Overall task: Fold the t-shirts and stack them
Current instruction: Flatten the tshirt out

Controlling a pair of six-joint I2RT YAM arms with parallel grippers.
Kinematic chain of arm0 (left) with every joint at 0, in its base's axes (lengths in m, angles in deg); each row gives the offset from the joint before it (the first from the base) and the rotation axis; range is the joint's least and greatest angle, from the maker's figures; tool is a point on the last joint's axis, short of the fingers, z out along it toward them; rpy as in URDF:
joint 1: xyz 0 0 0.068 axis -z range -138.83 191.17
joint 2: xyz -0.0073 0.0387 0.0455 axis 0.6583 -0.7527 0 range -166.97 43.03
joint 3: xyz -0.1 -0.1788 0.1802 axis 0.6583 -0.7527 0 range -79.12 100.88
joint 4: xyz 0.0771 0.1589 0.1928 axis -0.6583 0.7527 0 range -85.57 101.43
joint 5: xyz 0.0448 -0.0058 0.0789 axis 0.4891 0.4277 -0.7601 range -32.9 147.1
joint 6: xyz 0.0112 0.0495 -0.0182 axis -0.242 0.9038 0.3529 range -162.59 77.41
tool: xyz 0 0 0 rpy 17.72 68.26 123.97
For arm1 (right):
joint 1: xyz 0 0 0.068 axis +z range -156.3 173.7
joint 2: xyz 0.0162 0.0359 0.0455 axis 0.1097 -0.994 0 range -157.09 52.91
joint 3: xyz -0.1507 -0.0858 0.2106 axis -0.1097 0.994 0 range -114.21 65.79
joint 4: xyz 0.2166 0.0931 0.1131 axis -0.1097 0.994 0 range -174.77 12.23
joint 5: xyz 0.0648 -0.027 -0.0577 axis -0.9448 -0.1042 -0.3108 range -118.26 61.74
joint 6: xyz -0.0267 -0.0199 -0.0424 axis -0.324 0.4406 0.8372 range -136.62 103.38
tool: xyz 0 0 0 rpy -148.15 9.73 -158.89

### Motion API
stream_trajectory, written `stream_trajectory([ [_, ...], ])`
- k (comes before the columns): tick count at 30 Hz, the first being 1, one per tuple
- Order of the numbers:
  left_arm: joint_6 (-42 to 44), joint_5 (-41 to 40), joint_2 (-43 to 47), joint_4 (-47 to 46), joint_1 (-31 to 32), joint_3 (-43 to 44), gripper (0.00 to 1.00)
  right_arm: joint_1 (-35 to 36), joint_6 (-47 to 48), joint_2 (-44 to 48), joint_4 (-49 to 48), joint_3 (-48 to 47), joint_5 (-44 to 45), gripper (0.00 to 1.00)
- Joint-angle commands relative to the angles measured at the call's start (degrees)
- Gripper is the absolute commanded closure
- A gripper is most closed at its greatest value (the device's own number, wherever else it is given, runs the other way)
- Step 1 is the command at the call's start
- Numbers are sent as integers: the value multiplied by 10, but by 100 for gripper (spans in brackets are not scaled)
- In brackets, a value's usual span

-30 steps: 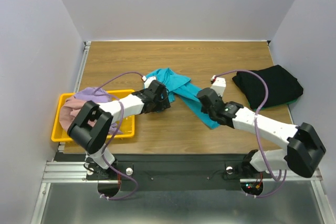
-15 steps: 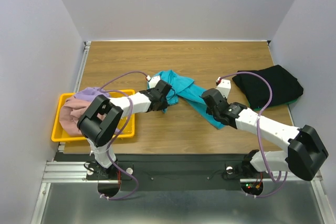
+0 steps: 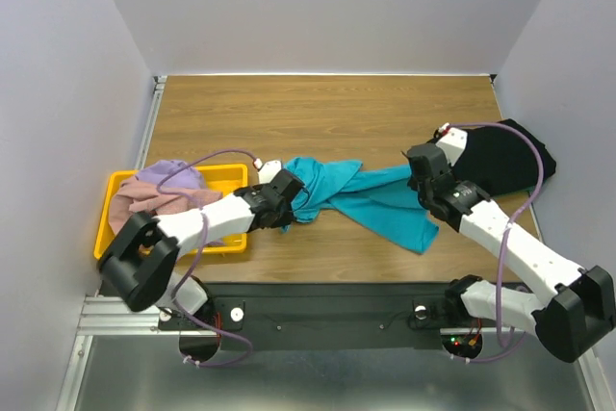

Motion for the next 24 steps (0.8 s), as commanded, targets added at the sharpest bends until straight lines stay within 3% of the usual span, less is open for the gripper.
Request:
stream_trajectory([
  [1, -32, -90, 129, 85, 8, 31, 100, -3, 57, 28, -6, -73, 51, 100],
  [4, -45, -156, 217, 119, 8, 58, 100, -13, 94, 33, -1, -119, 78, 100],
  [9, -37, -183, 330, 121, 8, 63, 100, -34, 122, 15, 3, -180, 113, 100],
  [13, -24, -211, 364, 140, 7, 118, 100, -61, 163, -16, 3, -240, 125, 100],
  [19, 3, -221, 420, 108, 8, 135, 100, -82, 206, -49, 3, -300, 136, 100],
  [24, 31, -278, 428, 100, 8, 202, 100, -97, 254, -60, 3, -400, 127, 100],
])
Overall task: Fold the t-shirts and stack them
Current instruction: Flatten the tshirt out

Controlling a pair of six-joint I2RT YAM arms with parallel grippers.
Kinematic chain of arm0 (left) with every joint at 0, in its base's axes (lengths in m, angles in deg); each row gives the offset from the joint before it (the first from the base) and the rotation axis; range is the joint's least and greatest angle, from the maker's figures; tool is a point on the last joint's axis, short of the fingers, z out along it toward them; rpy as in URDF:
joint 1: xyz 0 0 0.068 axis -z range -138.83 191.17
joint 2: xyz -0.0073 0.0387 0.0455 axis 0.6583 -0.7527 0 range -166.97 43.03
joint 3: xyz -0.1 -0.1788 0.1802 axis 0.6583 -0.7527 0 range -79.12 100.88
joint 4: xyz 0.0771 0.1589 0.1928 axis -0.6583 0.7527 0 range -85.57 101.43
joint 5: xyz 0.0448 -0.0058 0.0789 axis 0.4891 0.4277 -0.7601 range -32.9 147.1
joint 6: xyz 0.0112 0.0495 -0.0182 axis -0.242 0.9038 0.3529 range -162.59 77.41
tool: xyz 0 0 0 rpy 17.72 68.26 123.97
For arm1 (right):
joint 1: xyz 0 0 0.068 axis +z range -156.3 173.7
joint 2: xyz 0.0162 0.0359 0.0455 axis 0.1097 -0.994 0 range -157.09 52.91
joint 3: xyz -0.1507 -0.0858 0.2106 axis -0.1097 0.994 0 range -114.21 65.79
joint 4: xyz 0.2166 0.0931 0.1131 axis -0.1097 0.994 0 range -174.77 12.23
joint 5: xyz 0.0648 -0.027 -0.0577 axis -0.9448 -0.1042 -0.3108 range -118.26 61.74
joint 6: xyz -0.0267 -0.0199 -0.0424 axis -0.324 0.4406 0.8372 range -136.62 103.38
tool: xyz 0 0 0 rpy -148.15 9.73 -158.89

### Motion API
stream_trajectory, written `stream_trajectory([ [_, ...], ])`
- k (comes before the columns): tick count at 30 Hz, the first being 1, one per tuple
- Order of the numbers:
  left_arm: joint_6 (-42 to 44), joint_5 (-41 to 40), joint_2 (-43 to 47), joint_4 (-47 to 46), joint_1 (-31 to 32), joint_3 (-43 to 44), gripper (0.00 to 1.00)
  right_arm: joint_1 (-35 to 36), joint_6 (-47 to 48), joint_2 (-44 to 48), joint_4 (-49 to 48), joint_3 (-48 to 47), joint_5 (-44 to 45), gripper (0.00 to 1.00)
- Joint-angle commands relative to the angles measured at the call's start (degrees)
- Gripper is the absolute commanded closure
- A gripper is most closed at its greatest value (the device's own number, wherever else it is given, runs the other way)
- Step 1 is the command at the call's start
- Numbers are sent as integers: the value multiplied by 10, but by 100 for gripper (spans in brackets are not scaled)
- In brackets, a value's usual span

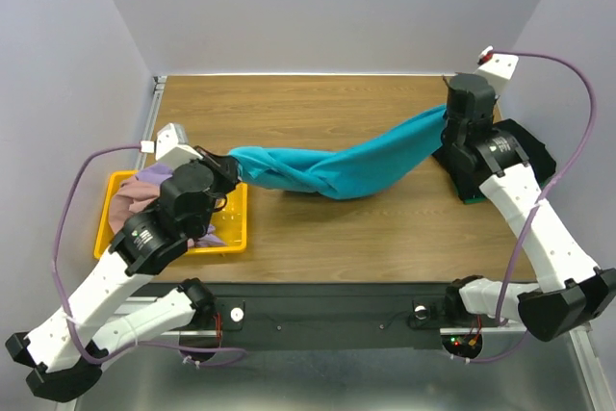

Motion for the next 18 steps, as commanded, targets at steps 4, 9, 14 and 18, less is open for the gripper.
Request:
stream_trajectory([
  [4, 69, -93, 23, -61, -2, 112, 100, -7, 104, 5, -19, -152, 42, 99],
  [9, 108, -77, 63, -88, -3, 145, 100, -7, 137, 29, -18, -192, 64, 100],
  [14, 125, -77, 72, -109, -2, 149, 100, -8, 144, 49, -18, -207, 71, 100],
  [18, 134, -110, 18, -145, -2, 127, 100, -8, 160, 31, -18, -179, 78, 100],
])
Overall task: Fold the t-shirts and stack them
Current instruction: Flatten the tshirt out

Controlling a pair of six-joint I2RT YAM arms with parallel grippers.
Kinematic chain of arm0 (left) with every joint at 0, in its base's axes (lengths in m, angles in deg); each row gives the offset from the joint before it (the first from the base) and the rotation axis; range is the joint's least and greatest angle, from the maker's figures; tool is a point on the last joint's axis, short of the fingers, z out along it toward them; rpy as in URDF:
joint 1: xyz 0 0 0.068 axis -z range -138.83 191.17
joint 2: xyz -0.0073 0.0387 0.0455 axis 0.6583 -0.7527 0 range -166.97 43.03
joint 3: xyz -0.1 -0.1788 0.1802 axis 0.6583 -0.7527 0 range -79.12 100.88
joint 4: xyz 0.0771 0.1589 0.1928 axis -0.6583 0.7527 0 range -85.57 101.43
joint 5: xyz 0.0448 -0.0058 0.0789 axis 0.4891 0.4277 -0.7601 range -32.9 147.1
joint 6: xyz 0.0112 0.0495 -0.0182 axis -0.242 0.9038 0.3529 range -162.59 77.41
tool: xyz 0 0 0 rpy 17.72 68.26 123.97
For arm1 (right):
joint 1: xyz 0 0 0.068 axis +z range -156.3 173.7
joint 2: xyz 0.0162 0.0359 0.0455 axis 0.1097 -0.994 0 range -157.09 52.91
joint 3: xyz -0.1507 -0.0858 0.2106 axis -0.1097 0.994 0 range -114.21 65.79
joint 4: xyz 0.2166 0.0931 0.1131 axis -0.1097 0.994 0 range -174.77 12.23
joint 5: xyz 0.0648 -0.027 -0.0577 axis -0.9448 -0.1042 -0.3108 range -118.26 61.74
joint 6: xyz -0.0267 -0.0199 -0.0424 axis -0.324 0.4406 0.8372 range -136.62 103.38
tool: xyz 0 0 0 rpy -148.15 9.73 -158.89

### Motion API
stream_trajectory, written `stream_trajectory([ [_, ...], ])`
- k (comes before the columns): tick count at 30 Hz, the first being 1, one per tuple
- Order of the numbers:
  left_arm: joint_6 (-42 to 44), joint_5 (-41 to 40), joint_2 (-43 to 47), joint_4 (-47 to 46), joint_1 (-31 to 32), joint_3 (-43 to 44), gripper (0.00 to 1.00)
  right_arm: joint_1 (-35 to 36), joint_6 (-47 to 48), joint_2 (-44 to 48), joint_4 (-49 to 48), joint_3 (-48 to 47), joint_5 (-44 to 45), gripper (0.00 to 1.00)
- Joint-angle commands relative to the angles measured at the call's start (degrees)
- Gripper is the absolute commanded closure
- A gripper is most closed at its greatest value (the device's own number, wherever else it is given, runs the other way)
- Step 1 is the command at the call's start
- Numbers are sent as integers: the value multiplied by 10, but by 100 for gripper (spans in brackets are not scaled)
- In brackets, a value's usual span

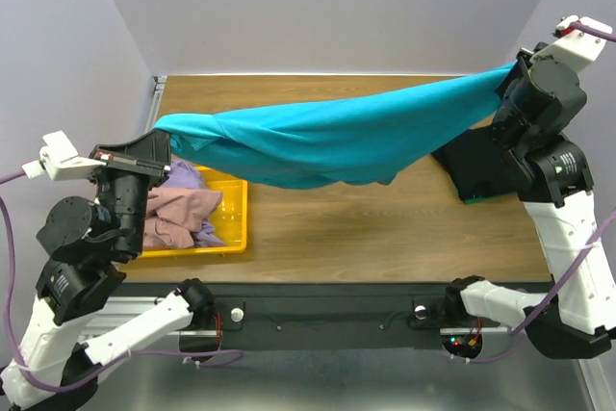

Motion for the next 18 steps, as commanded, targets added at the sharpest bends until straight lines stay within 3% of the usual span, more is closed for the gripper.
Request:
stream_trajectory([
  [1, 25, -56, -83, -56, -2, -20, 100, -3, 15, -25, -15, 19, 29, 100],
  [2, 16, -79, -109, -53, -7, -18, 100, -4, 13, -34, -15, 27, 26, 100],
  [4, 4, -51, -193, -31, -35, -6, 100, -24, -19, -67, -16, 52, -9, 100],
  [5, 6, 51, -243, -36, -106, -7, 100, -38, -33, -80, -15, 63, -31, 99],
  [7, 11, 161, -288, -98, -174, -57, 100, -76, -68, -113, -15, 94, -88, 100],
  [8, 11, 214, -337, -122, -199, -78, 100, -116, -89, -159, -16, 102, -159, 99],
  [11, 12, 271, -416, -156, -205, -99, 100, -161, -96, -283, -29, 102, -237, 97],
  [13, 18, 284, -482, -168, -206, -86, 100, -169, -101, -348, -29, 79, -251, 76],
  [14, 20, 288, -501, -169, -205, -79, 100, -170, -100, -369, -29, 61, -265, 58],
  [15, 20, 301, -529, -166, -206, -66, 100, -169, -102, -392, -30, 56, -280, 32],
  [17, 21, 309, -545, -168, -206, -62, 100, -170, -107, -383, -31, 57, -322, 0],
  [18, 21, 307, -552, -169, -206, -61, 100, -168, -102, -372, -33, 60, -333, 0],
])
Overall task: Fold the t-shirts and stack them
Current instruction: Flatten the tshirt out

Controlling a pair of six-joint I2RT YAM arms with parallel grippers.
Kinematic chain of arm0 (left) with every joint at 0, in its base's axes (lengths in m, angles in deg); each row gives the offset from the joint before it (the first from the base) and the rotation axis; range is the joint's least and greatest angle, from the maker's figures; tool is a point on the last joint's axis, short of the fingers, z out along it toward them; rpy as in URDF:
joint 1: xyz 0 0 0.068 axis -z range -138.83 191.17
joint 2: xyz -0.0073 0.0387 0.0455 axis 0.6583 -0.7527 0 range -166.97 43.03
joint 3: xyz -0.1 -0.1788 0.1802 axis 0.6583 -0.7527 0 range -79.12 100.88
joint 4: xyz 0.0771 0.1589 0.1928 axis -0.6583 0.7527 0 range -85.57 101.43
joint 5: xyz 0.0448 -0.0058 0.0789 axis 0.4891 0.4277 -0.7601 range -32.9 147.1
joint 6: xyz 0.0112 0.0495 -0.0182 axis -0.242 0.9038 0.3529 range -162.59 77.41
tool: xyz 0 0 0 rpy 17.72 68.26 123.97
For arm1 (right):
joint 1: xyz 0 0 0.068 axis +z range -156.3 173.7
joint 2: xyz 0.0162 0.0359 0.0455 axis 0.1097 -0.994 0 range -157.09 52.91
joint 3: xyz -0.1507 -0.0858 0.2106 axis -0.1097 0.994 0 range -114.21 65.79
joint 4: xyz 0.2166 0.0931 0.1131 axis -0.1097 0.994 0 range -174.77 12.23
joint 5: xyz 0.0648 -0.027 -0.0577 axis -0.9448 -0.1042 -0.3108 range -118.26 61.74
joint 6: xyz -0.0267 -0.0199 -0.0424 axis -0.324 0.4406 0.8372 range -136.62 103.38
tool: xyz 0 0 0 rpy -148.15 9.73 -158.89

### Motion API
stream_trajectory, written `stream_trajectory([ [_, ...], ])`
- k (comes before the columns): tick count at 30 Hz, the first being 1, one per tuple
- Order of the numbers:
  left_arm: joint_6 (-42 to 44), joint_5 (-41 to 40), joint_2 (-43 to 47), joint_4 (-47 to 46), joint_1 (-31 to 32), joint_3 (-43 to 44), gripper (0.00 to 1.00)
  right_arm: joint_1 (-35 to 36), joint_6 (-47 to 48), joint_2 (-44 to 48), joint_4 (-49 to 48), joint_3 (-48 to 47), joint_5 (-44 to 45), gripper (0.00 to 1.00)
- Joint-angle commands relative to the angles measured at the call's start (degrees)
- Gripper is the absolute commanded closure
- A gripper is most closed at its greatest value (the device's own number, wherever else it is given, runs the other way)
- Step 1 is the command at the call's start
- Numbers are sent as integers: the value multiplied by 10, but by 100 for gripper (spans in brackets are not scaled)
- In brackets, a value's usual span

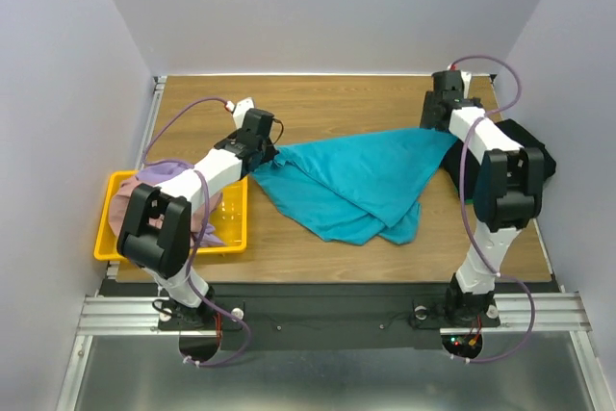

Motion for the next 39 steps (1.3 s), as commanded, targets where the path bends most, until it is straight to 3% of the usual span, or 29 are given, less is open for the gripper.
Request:
stream_trajectory([
  [1, 8, 31, 28, -50, -1, 31, 100, 9, -9, 82, -22, -21, -97, 0],
  [6, -4, 19, 40, -57, -1, 6, 100, 61, -23, 212, -23, 93, -145, 0],
  [11, -12, 18, 51, -61, -1, -25, 100, 212, -127, 352, -15, 296, -164, 0],
  [15, -9, 15, 62, -58, -1, -42, 100, 333, -158, 356, 19, 360, -189, 0],
  [18, -7, 10, 62, -60, -1, -51, 100, 417, -200, 322, 71, 362, -120, 0],
  [27, -4, 2, 61, -54, -1, -56, 100, 432, -283, 307, 144, 381, 5, 4],
  [31, -5, -3, 61, -53, -1, -56, 100, 432, -300, 304, 147, 384, 42, 11],
  [36, -7, -8, 61, -50, -1, -55, 100, 413, -308, 282, 146, 382, 55, 33],
  [39, -7, -6, 60, -50, -1, -55, 100, 397, -313, 264, 145, 382, 54, 33],
])
